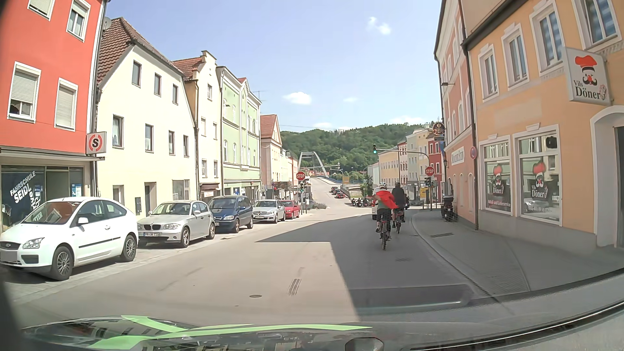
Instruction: Follow the waypoints while adhering to traffic rules and regulations
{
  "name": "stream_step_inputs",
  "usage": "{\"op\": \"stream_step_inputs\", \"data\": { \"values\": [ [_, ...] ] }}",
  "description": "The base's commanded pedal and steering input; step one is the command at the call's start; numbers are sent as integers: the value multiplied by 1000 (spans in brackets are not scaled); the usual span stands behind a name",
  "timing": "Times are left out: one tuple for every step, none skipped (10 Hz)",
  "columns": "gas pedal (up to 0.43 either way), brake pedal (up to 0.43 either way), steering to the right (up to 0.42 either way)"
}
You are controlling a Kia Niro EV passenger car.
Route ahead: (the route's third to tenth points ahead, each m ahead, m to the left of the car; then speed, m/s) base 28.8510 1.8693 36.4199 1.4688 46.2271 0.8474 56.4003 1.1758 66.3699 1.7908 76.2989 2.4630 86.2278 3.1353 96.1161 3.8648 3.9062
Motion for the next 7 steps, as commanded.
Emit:
{"op": "stream_step_inputs", "data": {
  "values": [
    [47,0,1],
    [47,0,1],
    [47,0,1],
    [47,0,1],
    [47,0,1],
    [47,0,1],
    [47,0,1]
  ]
}}
